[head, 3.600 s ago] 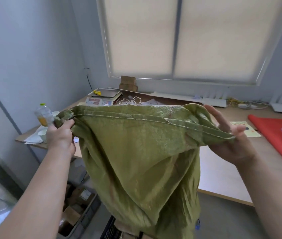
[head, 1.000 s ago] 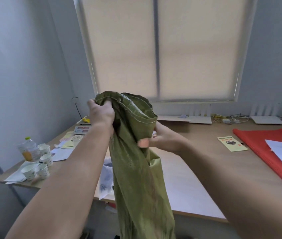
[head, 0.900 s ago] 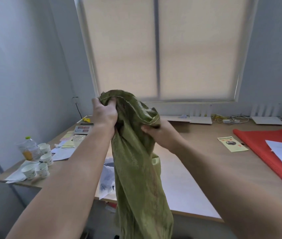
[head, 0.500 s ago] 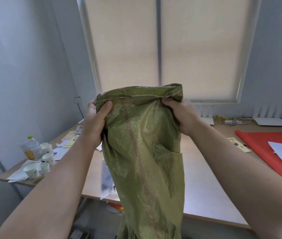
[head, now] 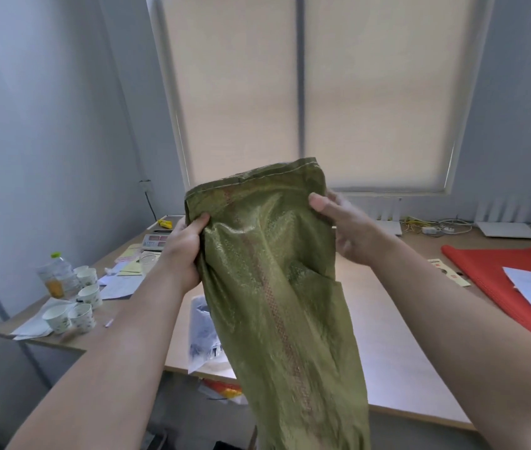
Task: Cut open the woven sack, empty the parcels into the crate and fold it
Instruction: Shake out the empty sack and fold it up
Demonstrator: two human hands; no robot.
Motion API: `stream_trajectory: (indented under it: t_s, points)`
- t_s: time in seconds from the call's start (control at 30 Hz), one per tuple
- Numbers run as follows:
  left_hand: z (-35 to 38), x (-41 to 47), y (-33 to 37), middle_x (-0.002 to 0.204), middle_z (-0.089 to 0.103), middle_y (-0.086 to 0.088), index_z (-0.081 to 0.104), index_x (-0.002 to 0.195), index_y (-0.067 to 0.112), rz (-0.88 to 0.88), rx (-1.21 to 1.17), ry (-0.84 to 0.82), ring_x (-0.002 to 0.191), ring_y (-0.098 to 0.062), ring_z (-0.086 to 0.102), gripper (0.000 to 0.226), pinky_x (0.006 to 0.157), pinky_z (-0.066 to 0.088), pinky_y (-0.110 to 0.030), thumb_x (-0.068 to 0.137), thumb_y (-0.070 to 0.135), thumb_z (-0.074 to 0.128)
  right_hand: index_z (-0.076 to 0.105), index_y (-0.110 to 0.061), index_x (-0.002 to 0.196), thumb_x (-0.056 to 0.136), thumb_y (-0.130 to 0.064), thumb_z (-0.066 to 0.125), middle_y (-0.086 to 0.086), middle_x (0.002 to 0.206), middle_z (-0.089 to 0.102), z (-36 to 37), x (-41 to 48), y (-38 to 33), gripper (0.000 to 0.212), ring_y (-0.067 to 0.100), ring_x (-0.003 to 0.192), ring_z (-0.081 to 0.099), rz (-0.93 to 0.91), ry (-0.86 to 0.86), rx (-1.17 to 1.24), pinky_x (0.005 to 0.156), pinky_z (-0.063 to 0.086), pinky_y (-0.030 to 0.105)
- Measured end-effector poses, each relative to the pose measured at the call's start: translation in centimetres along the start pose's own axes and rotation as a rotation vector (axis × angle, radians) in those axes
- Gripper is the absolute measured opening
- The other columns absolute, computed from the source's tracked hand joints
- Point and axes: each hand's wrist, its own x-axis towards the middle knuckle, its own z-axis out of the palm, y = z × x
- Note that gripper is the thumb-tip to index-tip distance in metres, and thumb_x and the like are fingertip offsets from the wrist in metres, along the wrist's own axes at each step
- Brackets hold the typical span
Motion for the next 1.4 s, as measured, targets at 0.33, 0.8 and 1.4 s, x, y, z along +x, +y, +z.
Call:
stream_trajectory:
  t_s: [0.33,0.8,1.4]
  points:
    - [-0.4,0.5,0.5,0.116,0.07,-0.012,0.059,0.116,0.018,0.045,0.337,0.068,0.098,-0.029,0.068,0.029,0.085,0.057,-0.044,0.097,0.04,0.059,0.039,-0.023,0.148,0.089,0.014,0.058,0.013,0.123,0.064,0.0,-1.1,2.0,0.072,0.027,0.103,0.069,-0.115,-0.046,-0.103,0.088,0.059,0.038]
    - [-2.4,1.2,1.7,0.093,0.053,-0.013,0.052,0.089,0.022,-0.016,0.271,0.273,0.071,-0.025,0.052,0.017,0.058,0.044,-0.033,0.085,0.007,0.059,0.071,-0.019,0.114,0.09,0.006,0.055,0.017,0.116,0.068,1.1,-1.2,1.3,0.039,0.019,0.082,0.066,-0.164,-0.006,-0.312,0.076,0.056,0.03]
    - [-4.0,-0.6,3.2,0.118,0.072,-0.014,0.064,0.123,0.008,-0.151,0.925,-0.488,0.109,-0.029,0.07,0.111,0.094,0.056,-0.04,0.022,0.04,0.099,0.07,-0.024,0.077,0.082,-0.026,0.073,-0.004,0.075,0.06,-2.7,-0.8,-0.3,0.007,0.016,0.075,0.055,-0.109,-0.032,-1.324,0.071,0.042,0.034]
